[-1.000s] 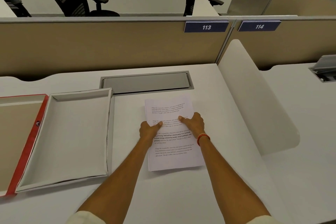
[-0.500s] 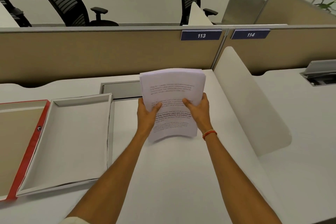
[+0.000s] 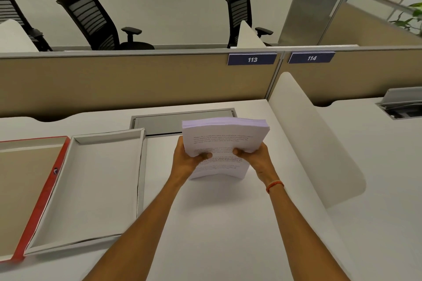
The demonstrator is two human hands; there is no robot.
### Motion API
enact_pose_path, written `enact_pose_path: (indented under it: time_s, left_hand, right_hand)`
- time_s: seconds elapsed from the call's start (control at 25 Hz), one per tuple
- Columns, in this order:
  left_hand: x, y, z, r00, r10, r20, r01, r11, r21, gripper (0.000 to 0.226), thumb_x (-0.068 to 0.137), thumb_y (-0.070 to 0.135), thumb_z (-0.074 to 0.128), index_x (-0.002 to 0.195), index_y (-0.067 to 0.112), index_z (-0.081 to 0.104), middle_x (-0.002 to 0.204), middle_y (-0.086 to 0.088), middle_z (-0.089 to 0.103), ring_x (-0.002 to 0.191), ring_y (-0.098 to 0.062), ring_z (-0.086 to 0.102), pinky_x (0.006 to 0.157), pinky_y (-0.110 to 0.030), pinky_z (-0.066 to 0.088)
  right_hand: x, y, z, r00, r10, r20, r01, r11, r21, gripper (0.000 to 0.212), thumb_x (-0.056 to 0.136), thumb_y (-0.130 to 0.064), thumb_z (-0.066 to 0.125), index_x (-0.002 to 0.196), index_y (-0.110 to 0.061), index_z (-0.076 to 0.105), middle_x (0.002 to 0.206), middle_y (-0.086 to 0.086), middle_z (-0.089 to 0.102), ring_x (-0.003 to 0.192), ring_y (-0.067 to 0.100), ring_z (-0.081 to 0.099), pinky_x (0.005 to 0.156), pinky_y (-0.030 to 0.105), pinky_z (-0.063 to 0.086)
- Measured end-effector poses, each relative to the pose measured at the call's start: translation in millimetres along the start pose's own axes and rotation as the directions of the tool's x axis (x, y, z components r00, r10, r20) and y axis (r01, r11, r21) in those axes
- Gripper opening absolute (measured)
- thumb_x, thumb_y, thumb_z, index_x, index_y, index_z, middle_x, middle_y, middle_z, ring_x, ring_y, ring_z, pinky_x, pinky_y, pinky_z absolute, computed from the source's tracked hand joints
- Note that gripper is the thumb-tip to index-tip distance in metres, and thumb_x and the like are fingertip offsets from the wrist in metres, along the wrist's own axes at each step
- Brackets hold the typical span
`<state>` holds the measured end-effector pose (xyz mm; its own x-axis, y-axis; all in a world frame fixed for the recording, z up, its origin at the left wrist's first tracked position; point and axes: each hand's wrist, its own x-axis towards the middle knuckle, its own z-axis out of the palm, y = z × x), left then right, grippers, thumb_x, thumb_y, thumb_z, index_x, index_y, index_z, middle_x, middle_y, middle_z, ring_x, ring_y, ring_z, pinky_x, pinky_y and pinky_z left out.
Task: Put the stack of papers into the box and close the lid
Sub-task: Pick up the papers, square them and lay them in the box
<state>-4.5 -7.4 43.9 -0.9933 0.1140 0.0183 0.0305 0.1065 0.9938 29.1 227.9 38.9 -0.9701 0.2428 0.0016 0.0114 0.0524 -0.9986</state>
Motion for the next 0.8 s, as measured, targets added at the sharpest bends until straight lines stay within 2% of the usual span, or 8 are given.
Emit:
enact_pose_path:
  time_s: [0.12, 0.2, 0.28, 0.36, 0.44, 0.56, 0.72, 0.8]
  left_hand:
    - [-1.6, -1.0, 1.8, 1.000, -0.011, -0.005, 0.011, 1.000, 0.006, 0.076, 0.063, 0.031, 0.084, 0.130, 0.019, 0.051, 0.122, -0.005, 0.066, 0.107, -0.028, 0.066, 0.089, -0.043, 0.057]
    - [-0.4, -2.1, 2.1, 0.999, -0.043, -0.023, 0.042, 0.999, -0.007, 0.069, 0.063, 0.031, 0.085, 0.125, 0.023, 0.055, 0.113, 0.004, 0.068, 0.098, -0.021, 0.068, 0.087, -0.039, 0.057]
    - [3.1, -4.4, 0.8, 0.997, -0.065, -0.030, 0.064, 0.998, -0.024, 0.062, 0.066, 0.026, 0.087, 0.121, 0.027, 0.058, 0.107, 0.012, 0.069, 0.093, -0.016, 0.069, 0.085, -0.036, 0.055]
    - [6.3, -5.0, 0.9, 0.997, -0.076, -0.025, 0.075, 0.996, -0.040, 0.057, 0.069, 0.021, 0.087, 0.118, 0.030, 0.059, 0.105, 0.015, 0.069, 0.093, -0.015, 0.069, 0.084, -0.033, 0.054]
    - [8.4, -3.4, 2.9, 0.996, -0.084, -0.029, 0.082, 0.995, -0.058, 0.054, 0.071, 0.019, 0.086, 0.116, 0.032, 0.059, 0.105, 0.016, 0.069, 0.093, -0.014, 0.069, 0.083, -0.030, 0.054]
    - [7.6, -0.3, 5.2, 0.995, -0.083, -0.058, 0.078, 0.993, -0.086, 0.052, 0.073, 0.020, 0.084, 0.118, 0.030, 0.060, 0.106, 0.014, 0.070, 0.093, -0.015, 0.070, 0.081, -0.029, 0.056]
    - [11.8, 11.6, 3.1, 0.995, -0.056, -0.083, 0.048, 0.994, -0.097, 0.056, 0.067, 0.028, 0.084, 0.118, 0.030, 0.060, 0.105, 0.014, 0.070, 0.093, -0.014, 0.071, 0.070, -0.019, 0.058]
    - [13.5, 16.0, 2.9, 0.995, -0.048, -0.086, 0.040, 0.995, -0.094, 0.058, 0.066, 0.029, 0.084, 0.119, 0.027, 0.060, 0.104, 0.014, 0.071, 0.092, -0.013, 0.071, 0.070, -0.020, 0.059]
  right_hand:
    - [2.5, -2.4, -0.1, 0.999, 0.024, 0.024, -0.024, 1.000, -0.004, 0.059, 0.062, -0.019, 0.090, 0.116, -0.024, 0.067, 0.103, -0.005, 0.076, 0.095, 0.018, 0.073, 0.076, 0.034, 0.063]
    - [5.1, -4.3, 0.3, 0.999, 0.032, 0.021, -0.032, 0.999, -0.002, 0.057, 0.059, -0.017, 0.090, 0.111, -0.026, 0.069, 0.101, -0.006, 0.077, 0.094, 0.019, 0.073, 0.075, 0.033, 0.063]
    - [7.5, -6.4, -0.9, 1.000, 0.022, 0.021, -0.022, 1.000, 0.000, 0.055, 0.060, -0.016, 0.089, 0.109, -0.031, 0.068, 0.101, -0.008, 0.076, 0.094, 0.019, 0.072, 0.073, 0.028, 0.063]
    - [9.5, -8.7, -1.1, 1.000, 0.013, 0.018, -0.013, 1.000, 0.001, 0.055, 0.061, -0.017, 0.088, 0.111, -0.030, 0.067, 0.101, -0.009, 0.076, 0.093, 0.018, 0.072, 0.075, 0.029, 0.062]
    - [11.2, -9.7, 2.7, 1.000, 0.014, 0.008, -0.014, 1.000, 0.012, 0.054, 0.061, -0.018, 0.088, 0.110, -0.028, 0.067, 0.101, -0.007, 0.076, 0.093, 0.019, 0.072, 0.077, 0.032, 0.062]
    - [10.1, -11.9, 11.7, 0.999, -0.002, -0.039, 0.003, 1.000, 0.014, 0.051, 0.062, -0.018, 0.088, 0.107, -0.030, 0.067, 0.100, -0.007, 0.075, 0.092, 0.019, 0.072, 0.075, 0.029, 0.062]
    - [14.5, -19.8, 11.7, 0.998, -0.030, -0.062, 0.030, 1.000, -0.009, 0.057, 0.064, -0.020, 0.088, 0.117, -0.021, 0.065, 0.103, -0.006, 0.074, 0.094, 0.019, 0.072, 0.077, 0.030, 0.061]
    - [17.0, -23.3, 9.5, 0.997, -0.043, -0.057, 0.043, 0.999, -0.009, 0.058, 0.063, -0.021, 0.088, 0.116, -0.021, 0.066, 0.103, -0.006, 0.075, 0.094, 0.019, 0.073, 0.076, 0.029, 0.061]
